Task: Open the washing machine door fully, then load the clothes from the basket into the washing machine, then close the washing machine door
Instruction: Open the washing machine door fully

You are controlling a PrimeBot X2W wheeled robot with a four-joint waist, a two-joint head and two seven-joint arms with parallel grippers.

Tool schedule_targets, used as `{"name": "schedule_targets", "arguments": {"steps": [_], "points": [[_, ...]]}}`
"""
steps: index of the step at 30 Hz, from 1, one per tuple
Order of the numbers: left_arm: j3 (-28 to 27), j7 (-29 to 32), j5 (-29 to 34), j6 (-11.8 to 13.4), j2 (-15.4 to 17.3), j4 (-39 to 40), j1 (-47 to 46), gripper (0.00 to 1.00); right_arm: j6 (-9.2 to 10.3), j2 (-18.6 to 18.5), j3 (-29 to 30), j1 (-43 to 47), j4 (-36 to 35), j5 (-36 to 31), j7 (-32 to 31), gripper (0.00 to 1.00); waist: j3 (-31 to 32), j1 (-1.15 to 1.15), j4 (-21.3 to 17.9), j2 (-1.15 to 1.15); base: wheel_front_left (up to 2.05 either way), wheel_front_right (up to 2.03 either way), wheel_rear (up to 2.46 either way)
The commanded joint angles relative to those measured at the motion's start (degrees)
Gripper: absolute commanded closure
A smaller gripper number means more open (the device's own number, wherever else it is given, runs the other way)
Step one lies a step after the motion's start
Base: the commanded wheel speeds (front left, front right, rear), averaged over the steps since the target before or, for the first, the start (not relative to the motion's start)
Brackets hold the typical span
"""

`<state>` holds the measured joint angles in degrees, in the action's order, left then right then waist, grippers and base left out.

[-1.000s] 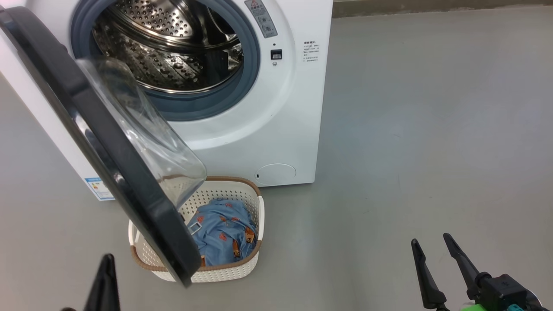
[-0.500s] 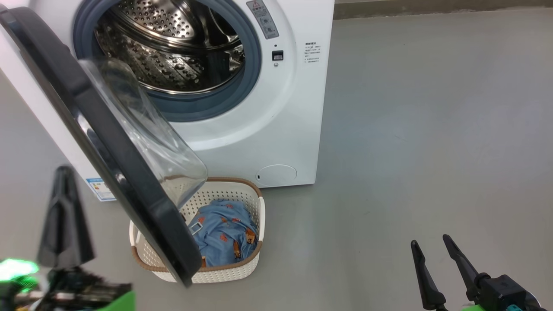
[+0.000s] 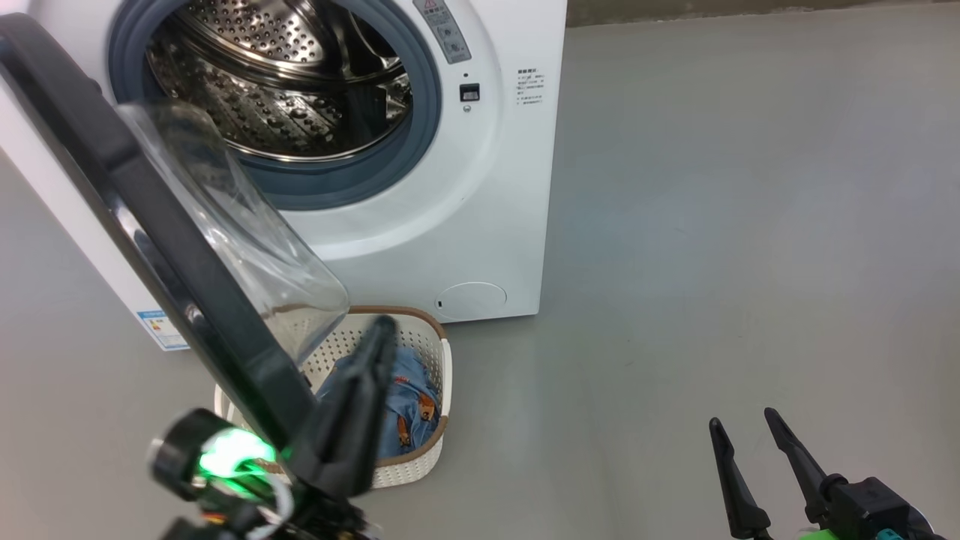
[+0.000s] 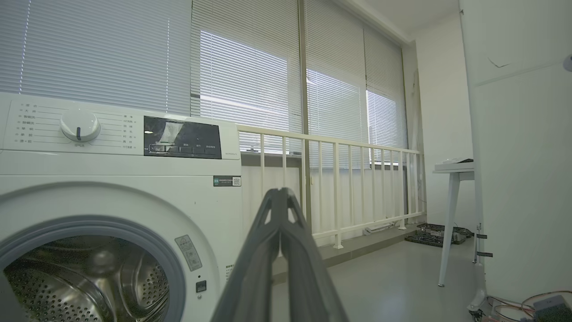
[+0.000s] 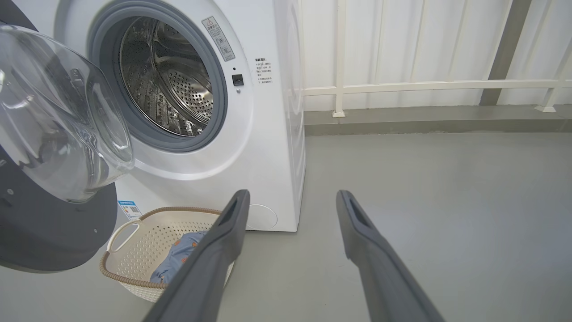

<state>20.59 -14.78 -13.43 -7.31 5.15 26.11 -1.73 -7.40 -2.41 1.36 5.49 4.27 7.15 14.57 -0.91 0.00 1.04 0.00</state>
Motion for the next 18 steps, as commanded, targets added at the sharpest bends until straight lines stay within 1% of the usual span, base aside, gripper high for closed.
{"name": "schedule_targets", "arguments": {"steps": [1, 5, 10, 14, 18], "points": [[-0.59, -0.22, 0.20, -0.16, 0.57, 0.12, -1.90, 1.00, -0.09, -0.47, -1.24, -2.33, -1.50, 0.12, 0.42, 0.00, -0.11, 0.00, -0.12, 0.00, 0.00, 0.00, 0.00], [3.31, -0.22, -0.37, -0.17, 0.42, -3.60, -1.28, 1.00, -0.09, -0.47, -1.49, -2.47, -1.58, 0.19, 0.42, 0.00, -0.36, 0.00, -0.33, 0.00, 0.00, 0.00, 0.00], [6.55, -0.22, -1.45, -0.17, 0.29, -9.62, -0.13, 1.00, -0.09, -0.47, -2.12, -2.95, -2.03, 0.27, 0.42, 0.00, -1.20, 0.00, -0.55, 0.00, 0.00, 0.00, 0.00], [5.51, -0.22, -2.09, -0.17, 0.05, -15.99, 1.14, 1.00, -0.09, -0.47, -2.45, -3.22, -2.05, 0.16, 0.43, 0.00, -1.69, 0.00, -0.85, 0.00, 0.00, 0.00, 0.00], [2.56, -0.22, -2.05, -0.17, -0.49, -20.07, 1.86, 1.00, -0.09, -0.47, -2.85, -3.59, -2.16, 0.08, 0.43, 0.00, -2.38, 0.00, -1.26, 0.00, 0.00, 0.00, 0.00]]}}
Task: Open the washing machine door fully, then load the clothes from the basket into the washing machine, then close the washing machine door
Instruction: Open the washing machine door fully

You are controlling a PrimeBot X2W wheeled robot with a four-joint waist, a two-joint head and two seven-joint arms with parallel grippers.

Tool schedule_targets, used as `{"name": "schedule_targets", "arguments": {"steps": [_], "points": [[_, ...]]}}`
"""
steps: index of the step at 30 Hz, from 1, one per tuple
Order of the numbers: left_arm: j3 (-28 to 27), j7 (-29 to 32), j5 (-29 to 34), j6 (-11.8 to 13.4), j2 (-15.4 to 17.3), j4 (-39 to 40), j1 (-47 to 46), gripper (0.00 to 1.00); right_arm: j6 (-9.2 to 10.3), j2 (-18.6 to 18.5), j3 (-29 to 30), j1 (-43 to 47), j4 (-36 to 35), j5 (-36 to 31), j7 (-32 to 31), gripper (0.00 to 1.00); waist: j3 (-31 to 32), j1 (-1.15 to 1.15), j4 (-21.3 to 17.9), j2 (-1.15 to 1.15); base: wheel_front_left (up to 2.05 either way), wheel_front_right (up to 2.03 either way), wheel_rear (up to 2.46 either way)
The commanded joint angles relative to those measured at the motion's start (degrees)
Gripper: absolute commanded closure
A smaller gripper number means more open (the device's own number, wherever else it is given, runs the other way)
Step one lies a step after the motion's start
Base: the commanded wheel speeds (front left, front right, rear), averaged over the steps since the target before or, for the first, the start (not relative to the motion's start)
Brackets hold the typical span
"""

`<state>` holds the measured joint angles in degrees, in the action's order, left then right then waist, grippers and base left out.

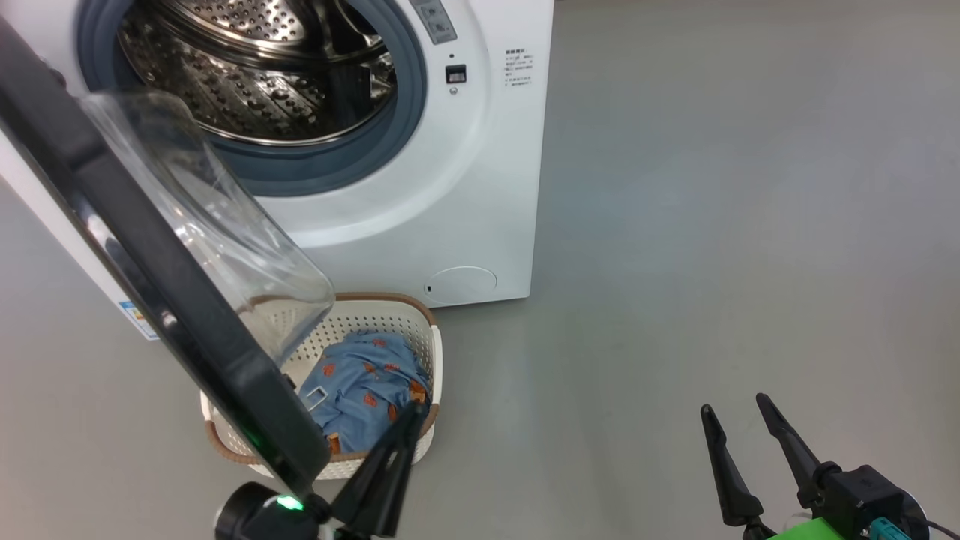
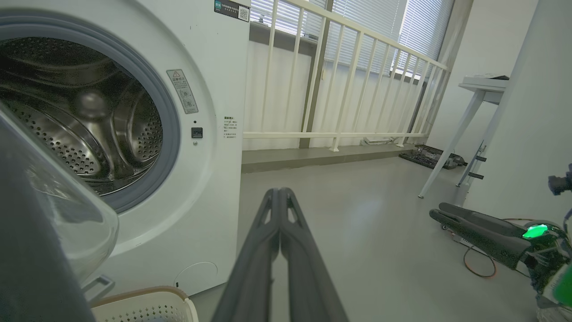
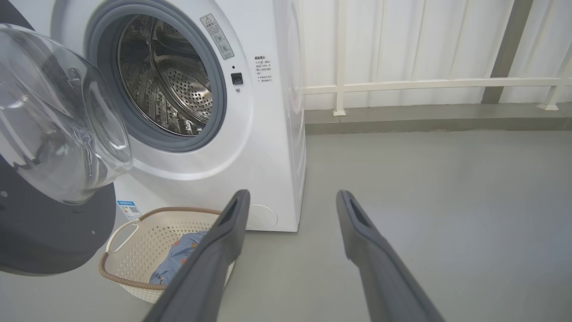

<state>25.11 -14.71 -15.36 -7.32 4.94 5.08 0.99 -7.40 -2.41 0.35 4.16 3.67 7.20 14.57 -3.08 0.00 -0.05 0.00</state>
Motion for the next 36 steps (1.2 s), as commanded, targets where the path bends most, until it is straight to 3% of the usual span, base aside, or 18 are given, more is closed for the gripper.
{"name": "schedule_targets", "arguments": {"steps": [1, 10, 26, 36], "points": [[-2.66, -0.29, -0.04, -0.16, -0.40, 0.18, -0.66, 1.00, -0.09, -0.47, -1.88, -2.37, -1.63, 0.01, 0.43, 0.00, -0.35, 0.00, -0.23, 0.00, 0.00, 0.00, 0.00], [-6.56, -0.29, -0.35, -0.16, -0.77, -5.42, -1.90, 1.00, -0.09, -0.47, -2.35, -2.96, -1.74, 0.33, 0.43, 0.00, -1.54, 0.00, -0.62, 0.00, 0.00, 0.00, 0.00], [-12.70, -0.29, -0.64, -0.16, -1.81, -7.97, -5.52, 1.00, -0.09, -0.47, -2.50, -3.97, -1.47, 1.27, 0.43, 0.00, -3.12, 0.00, -1.47, 0.00, 0.00, 0.00, 0.00], [-16.53, -0.29, -0.78, 0.57, -2.04, -7.27, -3.85, 1.00, -0.09, -0.47, -2.85, -4.09, -0.97, 1.70, 0.43, 0.00, -3.19, 0.00, 1.59, 0.00, 0.00, 0.00, 0.00]]}}
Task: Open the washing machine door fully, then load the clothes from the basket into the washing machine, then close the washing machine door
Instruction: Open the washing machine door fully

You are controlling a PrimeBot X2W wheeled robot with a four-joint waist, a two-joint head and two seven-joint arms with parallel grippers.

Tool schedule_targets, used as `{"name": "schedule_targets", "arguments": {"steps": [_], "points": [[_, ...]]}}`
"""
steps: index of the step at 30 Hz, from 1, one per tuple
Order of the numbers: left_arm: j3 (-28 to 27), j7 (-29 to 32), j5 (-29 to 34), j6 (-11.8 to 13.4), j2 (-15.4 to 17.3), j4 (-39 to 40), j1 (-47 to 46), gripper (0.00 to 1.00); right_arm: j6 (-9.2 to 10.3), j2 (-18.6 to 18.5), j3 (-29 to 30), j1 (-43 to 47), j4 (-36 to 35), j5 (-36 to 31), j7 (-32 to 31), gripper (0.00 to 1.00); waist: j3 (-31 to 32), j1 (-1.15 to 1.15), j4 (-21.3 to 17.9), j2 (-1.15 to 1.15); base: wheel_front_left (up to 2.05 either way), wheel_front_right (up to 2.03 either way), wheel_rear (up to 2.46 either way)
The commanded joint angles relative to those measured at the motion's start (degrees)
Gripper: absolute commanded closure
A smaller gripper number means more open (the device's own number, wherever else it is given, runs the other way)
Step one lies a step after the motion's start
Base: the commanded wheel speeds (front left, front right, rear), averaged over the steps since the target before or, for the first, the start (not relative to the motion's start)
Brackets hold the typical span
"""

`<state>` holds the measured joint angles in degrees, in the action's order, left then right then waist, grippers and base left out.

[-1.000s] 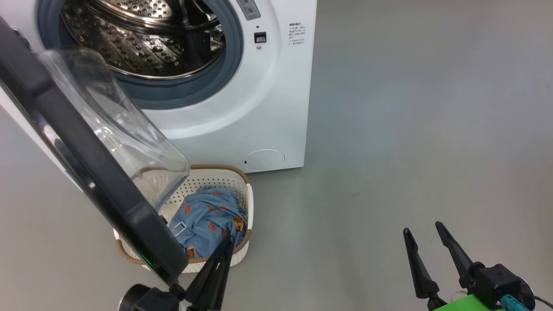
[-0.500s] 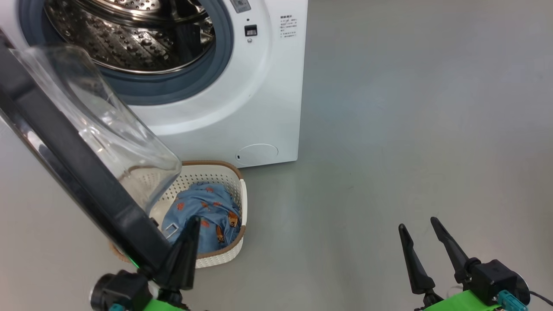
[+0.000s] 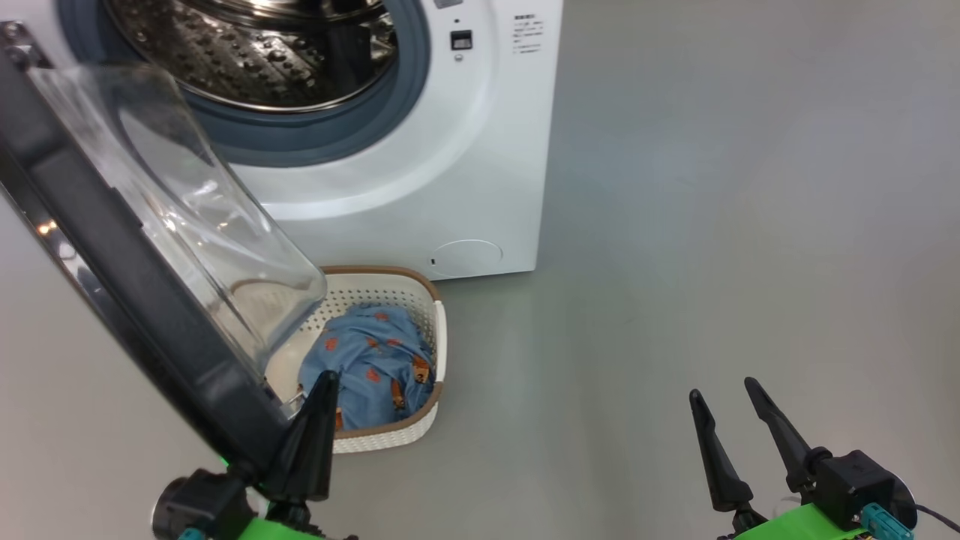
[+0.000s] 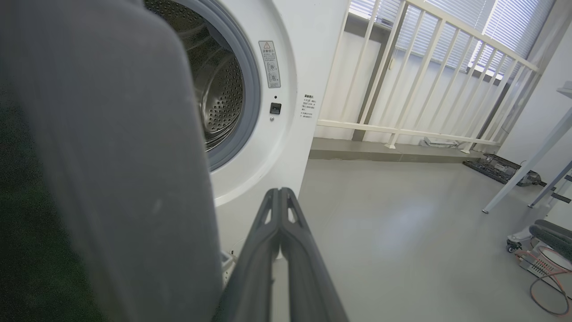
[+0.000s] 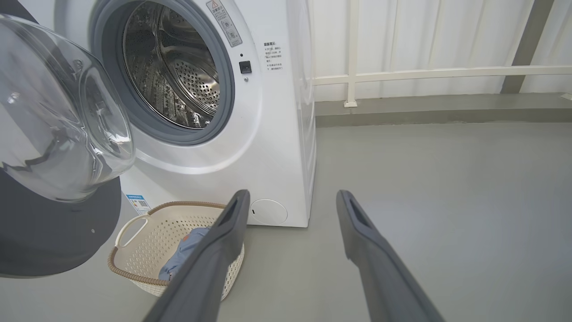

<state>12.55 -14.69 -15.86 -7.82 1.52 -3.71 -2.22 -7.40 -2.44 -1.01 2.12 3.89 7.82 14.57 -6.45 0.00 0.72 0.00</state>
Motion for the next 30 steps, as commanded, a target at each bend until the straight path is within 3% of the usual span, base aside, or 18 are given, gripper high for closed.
{"name": "schedule_targets", "arguments": {"steps": [1, 14, 23, 30], "points": [[-4.06, -0.31, -0.39, 1.33, 1.38, 2.06, -0.27, 1.00, -0.09, -0.43, -1.62, -2.04, -1.14, 1.15, 0.43, 0.00, 0.24, 0.00, 1.23, 0.00, 0.00, 0.00, 0.00], [-4.58, -0.31, 0.17, 4.06, 1.36, 5.53, 4.75, 1.00, -0.09, -0.43, -1.93, -1.54, -0.77, 1.29, 0.43, 0.00, 0.68, 0.00, 6.09, 0.00, 0.00, 0.00, 0.00], [-9.23, -0.31, -0.86, 5.71, 1.36, 4.36, 5.76, 1.00, -0.09, -0.43, -1.83, -1.00, -0.59, 1.36, 0.43, 0.00, 1.70, 0.00, 8.15, 0.00, 0.00, 0.00, 0.00], [-14.84, -0.31, -2.63, 9.14, 1.36, 3.71, 6.84, 1.00, -0.09, -0.43, -2.06, -0.64, -0.34, 1.38, 0.43, 0.00, 2.45, 0.00, 9.79, 0.00, 0.00, 0.00, 0.00]]}}
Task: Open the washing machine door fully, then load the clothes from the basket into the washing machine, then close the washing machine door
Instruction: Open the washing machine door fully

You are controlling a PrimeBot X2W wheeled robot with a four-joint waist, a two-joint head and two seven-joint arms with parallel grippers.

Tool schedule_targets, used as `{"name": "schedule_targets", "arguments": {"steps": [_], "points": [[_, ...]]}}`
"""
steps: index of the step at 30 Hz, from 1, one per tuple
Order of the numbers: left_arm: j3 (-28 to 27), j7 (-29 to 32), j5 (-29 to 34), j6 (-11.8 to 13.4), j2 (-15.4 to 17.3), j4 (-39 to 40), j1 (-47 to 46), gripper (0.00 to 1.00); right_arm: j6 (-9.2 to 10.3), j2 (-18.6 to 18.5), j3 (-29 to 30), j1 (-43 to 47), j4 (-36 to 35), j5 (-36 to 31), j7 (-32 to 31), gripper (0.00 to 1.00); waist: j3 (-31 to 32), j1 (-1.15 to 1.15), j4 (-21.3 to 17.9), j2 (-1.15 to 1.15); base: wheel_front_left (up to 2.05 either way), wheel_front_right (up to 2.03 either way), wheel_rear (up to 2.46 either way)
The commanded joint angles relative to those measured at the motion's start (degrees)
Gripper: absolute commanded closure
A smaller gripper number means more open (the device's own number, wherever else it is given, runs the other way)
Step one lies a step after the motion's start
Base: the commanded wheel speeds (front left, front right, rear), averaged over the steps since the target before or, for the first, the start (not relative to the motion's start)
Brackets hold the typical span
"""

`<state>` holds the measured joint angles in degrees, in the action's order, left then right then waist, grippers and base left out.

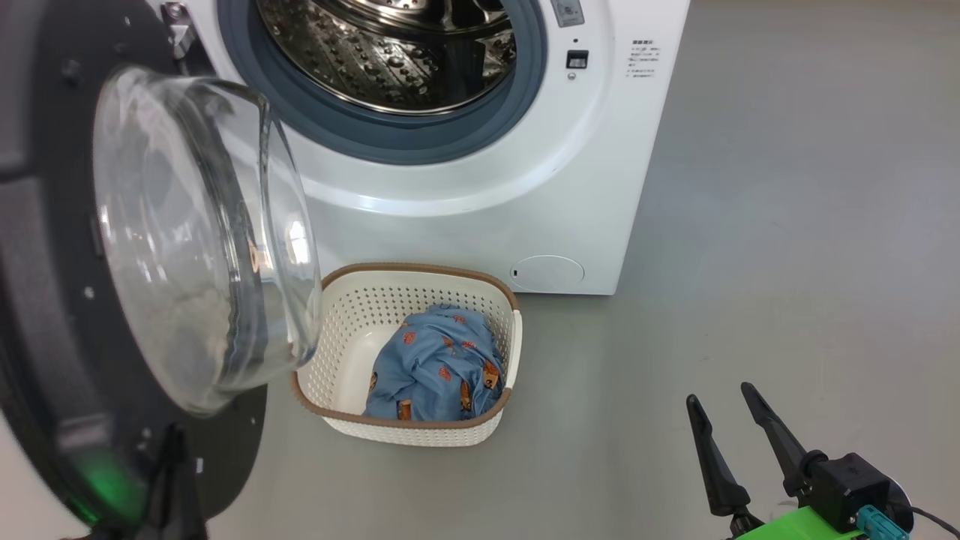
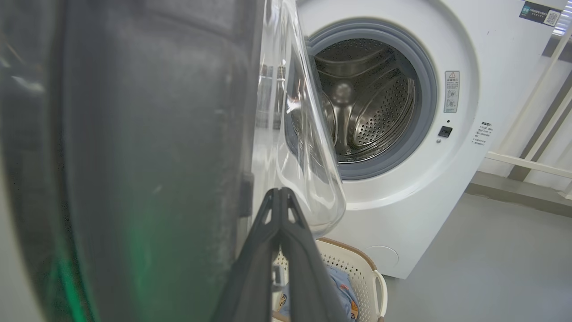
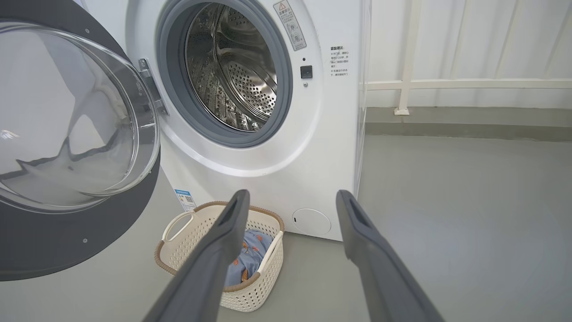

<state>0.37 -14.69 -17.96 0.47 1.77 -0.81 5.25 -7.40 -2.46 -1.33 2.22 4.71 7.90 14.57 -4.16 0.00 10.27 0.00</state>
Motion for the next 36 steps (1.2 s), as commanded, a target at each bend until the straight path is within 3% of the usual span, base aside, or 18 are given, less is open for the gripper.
{"name": "schedule_targets", "arguments": {"steps": [1, 8, 22, 36], "points": [[-3.61, -0.31, -0.86, 1.22, 1.11, 0.57, -0.49, 1.00, -0.09, -0.42, -1.76, -0.69, -1.14, 1.33, 0.43, 0.00, 0.17, 0.00, 0.40, 0.00, 0.00, 0.00, 0.00], [-11.28, -0.31, -3.28, 1.90, 1.11, -0.67, -1.73, 1.00, -0.09, -0.42, -1.77, -0.59, -1.38, 1.07, 0.43, 0.00, -0.42, 0.00, 1.04, 0.00, 0.00, 0.00, 0.00], [-26.40, -0.31, -6.18, -1.01, 2.85, -10.73, -12.96, 1.00, -0.09, -0.42, -2.23, -2.44, -1.78, 0.01, 0.43, 0.00, -4.69, 0.00, 0.37, 0.00, 0.00, 0.00, 0.00], [-37.28, -0.31, -5.11, -3.25, 7.92, -20.15, -20.98, 1.00, -0.09, -0.42, -2.23, -3.34, -1.56, -0.51, 0.43, 0.00, -6.09, 0.00, -0.46, 0.00, 0.00, 0.00, 0.00]]}}
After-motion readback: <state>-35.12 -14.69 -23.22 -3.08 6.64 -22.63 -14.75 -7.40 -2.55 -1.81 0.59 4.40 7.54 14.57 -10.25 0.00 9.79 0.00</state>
